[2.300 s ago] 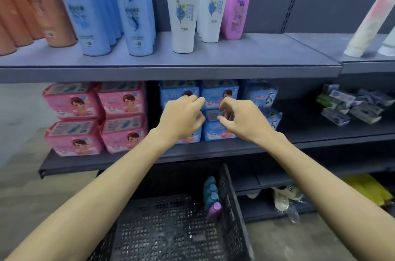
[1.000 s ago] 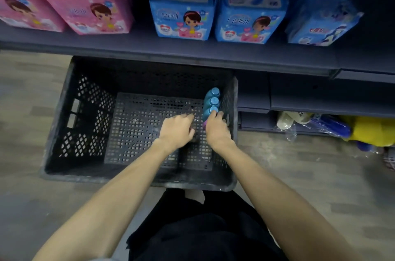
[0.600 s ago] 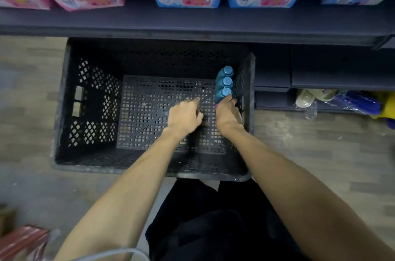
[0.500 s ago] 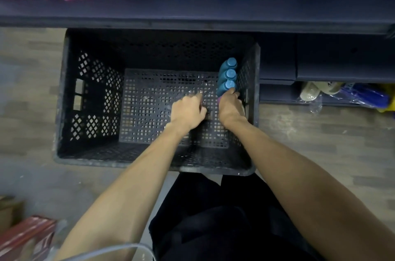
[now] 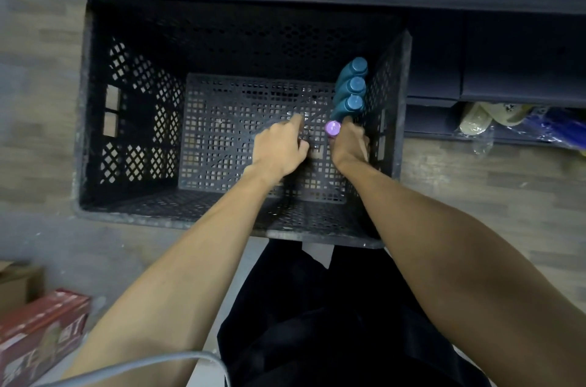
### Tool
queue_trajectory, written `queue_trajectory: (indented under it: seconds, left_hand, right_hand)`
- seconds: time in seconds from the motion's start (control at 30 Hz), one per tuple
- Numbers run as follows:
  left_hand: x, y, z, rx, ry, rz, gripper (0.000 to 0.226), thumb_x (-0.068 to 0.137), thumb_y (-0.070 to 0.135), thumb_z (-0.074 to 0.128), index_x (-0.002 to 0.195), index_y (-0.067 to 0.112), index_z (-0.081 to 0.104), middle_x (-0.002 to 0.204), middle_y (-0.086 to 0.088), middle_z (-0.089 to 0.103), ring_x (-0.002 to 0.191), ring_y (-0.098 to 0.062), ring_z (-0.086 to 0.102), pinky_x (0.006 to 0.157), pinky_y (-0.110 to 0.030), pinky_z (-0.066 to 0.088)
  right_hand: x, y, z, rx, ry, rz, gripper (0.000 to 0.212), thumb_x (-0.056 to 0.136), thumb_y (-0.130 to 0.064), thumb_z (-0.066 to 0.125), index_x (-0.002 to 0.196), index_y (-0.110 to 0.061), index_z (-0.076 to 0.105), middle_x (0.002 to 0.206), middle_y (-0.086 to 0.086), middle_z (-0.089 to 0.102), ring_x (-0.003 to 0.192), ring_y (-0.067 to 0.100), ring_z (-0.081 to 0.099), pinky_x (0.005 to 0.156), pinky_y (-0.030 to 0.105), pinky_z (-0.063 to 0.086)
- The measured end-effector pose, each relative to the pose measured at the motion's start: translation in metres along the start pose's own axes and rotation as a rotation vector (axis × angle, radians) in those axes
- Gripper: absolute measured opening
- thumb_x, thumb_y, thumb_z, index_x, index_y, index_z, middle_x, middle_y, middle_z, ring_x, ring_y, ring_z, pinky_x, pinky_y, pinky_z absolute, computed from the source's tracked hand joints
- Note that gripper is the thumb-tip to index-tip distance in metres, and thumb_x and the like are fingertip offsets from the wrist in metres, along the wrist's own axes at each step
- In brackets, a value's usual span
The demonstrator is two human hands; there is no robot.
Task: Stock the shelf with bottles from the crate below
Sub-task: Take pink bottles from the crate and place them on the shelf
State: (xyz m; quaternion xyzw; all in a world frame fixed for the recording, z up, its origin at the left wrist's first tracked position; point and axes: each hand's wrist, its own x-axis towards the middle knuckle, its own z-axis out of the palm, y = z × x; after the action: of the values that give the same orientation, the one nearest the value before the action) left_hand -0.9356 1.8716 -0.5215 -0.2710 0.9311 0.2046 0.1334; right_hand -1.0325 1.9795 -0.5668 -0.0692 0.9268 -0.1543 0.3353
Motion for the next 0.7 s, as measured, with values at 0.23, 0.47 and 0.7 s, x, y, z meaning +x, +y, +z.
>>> queue_trajectory:
  seconds: [0.23, 0.47, 0.7]
  left_hand:
    - [-0.008, -0.013, -0.013, 0.021, 0.043, -0.006, 0.028, 0.091, 0.028, 0.053, 0.115, 0.015, 0.051, 0.099, -0.007, 0.066, 0.086, -0.029, 0.063, 0.067, -0.037, 0.049]
    - [-0.015, -0.005, -0.032, 0.025, 0.090, 0.024, 0.020, 0.091, 0.027, 0.052, 0.106, 0.014, 0.049, 0.092, -0.005, 0.065, 0.080, -0.028, 0.062, 0.066, -0.037, 0.052]
    - [-0.008, 0.001, -0.067, 0.032, 0.171, 0.102, 0.019, 0.089, 0.027, 0.053, 0.101, 0.013, 0.050, 0.091, -0.004, 0.063, 0.080, -0.028, 0.061, 0.061, -0.034, 0.044]
  right_hand:
    - [-0.013, -0.004, -0.015, 0.029, -0.023, -0.036, 0.036, 0.099, -0.018, 0.052, 0.132, -0.002, 0.049, 0.130, 0.021, 0.055, 0.120, 0.039, 0.052, 0.098, 0.044, 0.042]
    - [-0.057, -0.004, -0.033, 0.060, 0.056, -0.145, 0.035, 0.094, -0.012, 0.064, 0.125, -0.004, 0.052, 0.118, 0.015, 0.063, 0.103, 0.028, 0.063, 0.089, 0.041, 0.055]
    - [-0.080, -0.017, -0.070, 0.061, 0.123, -0.227, 0.033, 0.092, -0.018, 0.066, 0.120, -0.006, 0.052, 0.116, 0.016, 0.064, 0.102, 0.036, 0.063, 0.084, 0.038, 0.050]
